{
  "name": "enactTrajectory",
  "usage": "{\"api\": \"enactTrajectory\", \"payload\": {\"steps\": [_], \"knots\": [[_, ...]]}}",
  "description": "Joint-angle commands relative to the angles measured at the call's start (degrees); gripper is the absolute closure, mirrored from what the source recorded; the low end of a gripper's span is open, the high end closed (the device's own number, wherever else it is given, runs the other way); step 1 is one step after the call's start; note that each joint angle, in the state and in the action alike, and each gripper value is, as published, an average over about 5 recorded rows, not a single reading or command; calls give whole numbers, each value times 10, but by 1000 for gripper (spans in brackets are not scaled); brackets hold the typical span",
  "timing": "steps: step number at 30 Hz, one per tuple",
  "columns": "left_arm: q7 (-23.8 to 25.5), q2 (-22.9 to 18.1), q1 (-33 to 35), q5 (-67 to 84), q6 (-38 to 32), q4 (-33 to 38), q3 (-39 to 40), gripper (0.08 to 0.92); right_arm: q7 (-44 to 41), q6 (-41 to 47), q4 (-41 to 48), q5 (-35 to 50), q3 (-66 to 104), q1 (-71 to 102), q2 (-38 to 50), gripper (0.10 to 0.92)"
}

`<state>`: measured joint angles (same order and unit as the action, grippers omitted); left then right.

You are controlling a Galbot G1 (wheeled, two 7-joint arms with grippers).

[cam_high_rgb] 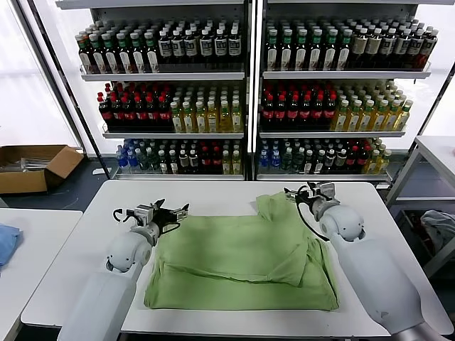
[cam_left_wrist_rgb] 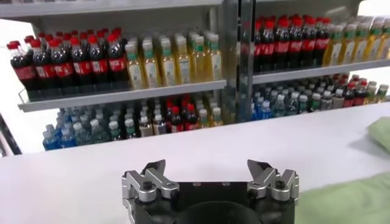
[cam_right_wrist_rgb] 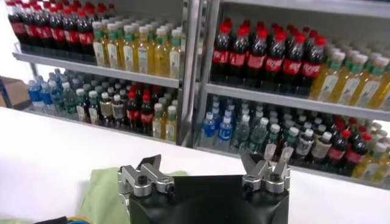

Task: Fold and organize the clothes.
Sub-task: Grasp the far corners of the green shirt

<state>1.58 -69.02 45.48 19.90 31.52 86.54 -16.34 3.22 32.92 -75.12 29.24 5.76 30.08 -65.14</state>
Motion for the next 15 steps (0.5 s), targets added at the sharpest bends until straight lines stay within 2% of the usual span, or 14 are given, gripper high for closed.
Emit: {"api": "enactTrajectory", "payload": {"steps": [1,15], "knots": [[4,0,-21,-2,6,-45,12,177,-4,1,93,-14,-15,-47,-47,203],[3,-10,11,-9,8,-41,5,177,-5,1,122,-20,18,-24,-73,203]]}}
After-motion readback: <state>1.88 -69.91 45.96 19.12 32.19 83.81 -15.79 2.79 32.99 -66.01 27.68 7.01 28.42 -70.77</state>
